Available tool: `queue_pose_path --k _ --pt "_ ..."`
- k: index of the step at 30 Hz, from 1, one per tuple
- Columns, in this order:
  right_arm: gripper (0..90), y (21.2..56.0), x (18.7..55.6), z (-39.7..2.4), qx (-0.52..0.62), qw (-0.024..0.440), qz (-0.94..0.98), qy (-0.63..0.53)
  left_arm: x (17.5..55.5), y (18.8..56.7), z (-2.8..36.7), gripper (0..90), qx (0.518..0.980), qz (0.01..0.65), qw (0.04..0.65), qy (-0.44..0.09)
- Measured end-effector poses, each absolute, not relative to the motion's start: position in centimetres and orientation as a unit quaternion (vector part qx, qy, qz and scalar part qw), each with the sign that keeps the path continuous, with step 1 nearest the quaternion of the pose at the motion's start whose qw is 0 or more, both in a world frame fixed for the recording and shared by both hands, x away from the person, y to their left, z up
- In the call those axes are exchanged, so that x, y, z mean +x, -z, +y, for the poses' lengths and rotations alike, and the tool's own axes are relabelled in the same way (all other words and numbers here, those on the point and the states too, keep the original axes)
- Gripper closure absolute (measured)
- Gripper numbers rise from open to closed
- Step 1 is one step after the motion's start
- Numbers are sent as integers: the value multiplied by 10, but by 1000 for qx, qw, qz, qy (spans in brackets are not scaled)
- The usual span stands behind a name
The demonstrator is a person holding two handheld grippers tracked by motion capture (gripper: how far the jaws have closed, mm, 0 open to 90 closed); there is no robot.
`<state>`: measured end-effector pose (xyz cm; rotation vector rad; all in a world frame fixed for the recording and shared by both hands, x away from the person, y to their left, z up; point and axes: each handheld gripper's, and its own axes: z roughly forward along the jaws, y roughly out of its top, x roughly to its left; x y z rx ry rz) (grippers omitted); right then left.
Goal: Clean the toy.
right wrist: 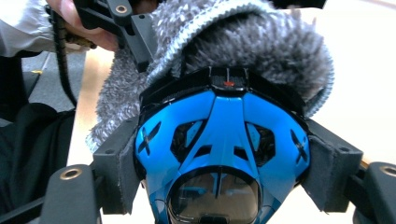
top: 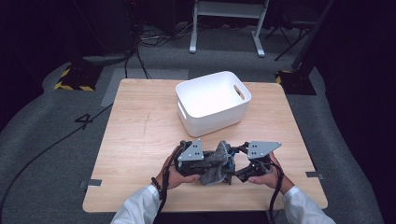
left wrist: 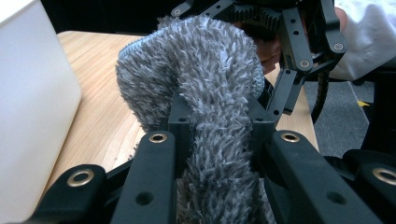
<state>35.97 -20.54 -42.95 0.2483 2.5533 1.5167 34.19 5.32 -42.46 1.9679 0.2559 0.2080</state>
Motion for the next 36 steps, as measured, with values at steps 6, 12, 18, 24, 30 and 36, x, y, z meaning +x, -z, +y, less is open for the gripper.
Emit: queue_pose_path --k 6,12,18,24,30,36 --pt "253 426 359 -204 82 84 855 -506 340 421 52 716 826 104 546 -94" --pt "254 418 359 -210 81 91 839 -530 339 422 54 716 829 103 542 -92" --pt "254 406 357 -221 91 102 816 -561 343 438 45 716 851 105 507 -90" --pt "255 403 357 -227 99 104 808 -571 348 456 36 717 878 109 457 -90" --pt "255 400 355 -227 97 96 805 -578 353 463 39 717 881 119 449 -87" --pt "254 405 354 -223 94 93 813 -567 345 443 48 718 854 100 504 -88"
